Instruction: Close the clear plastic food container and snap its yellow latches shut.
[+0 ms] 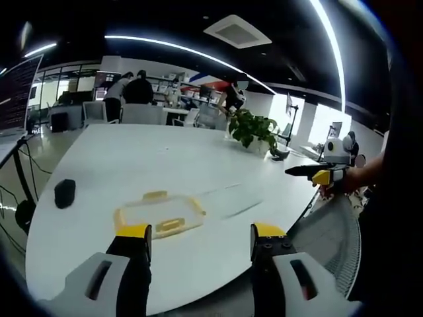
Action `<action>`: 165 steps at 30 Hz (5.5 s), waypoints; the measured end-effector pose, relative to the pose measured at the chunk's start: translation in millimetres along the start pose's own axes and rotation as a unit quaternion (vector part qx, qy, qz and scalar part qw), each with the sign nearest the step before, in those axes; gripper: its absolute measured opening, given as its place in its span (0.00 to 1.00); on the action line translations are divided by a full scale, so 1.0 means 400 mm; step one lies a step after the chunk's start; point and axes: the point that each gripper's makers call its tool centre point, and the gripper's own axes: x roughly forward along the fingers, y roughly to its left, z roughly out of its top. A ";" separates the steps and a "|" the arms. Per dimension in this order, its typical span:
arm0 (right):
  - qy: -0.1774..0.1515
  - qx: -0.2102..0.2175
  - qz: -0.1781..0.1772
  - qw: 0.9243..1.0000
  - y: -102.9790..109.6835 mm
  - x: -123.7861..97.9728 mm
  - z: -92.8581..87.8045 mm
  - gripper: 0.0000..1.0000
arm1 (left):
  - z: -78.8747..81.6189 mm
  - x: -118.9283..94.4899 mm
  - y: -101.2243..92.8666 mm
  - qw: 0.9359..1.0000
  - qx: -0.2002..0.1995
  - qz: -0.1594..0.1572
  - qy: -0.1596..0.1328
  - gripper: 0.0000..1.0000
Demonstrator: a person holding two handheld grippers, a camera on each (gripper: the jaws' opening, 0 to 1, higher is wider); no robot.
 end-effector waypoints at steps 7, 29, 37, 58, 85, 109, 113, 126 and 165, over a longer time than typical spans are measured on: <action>0.000 0.000 0.000 1.000 0.000 0.001 0.000 0.74 | -0.003 0.004 -0.001 1.000 0.001 -0.003 0.003 0.60; -0.002 -0.011 0.017 1.000 0.004 0.013 0.015 0.73 | 0.007 0.008 -0.004 1.000 0.012 -0.011 0.012 0.59; 0.000 -0.016 0.022 1.000 0.009 0.026 0.029 0.73 | 0.001 0.004 -0.017 0.999 0.022 -0.021 0.023 0.57; -0.004 -0.028 0.037 0.999 0.043 0.119 0.086 0.72 | 0.020 0.029 0.045 0.997 0.042 -0.046 0.043 0.56; 0.020 -0.056 0.055 0.997 0.050 0.178 0.075 0.71 | -0.007 0.037 0.101 0.993 0.055 -0.059 0.090 0.54; 0.051 -0.095 0.072 0.992 0.051 0.266 0.064 0.70 | -0.009 0.056 0.178 0.986 0.078 -0.083 0.124 0.54; 0.056 -0.100 0.073 0.991 0.047 0.280 0.065 0.70 | -0.011 0.064 0.191 0.984 0.084 -0.088 0.130 0.54; 0.076 -0.119 0.085 0.986 0.037 0.335 0.055 0.70 | -0.010 0.083 0.244 0.979 0.097 -0.101 0.148 0.54; 0.126 -0.176 0.116 0.969 0.018 0.401 0.009 0.71 | -0.024 0.149 0.278 0.956 0.162 -0.146 0.195 0.53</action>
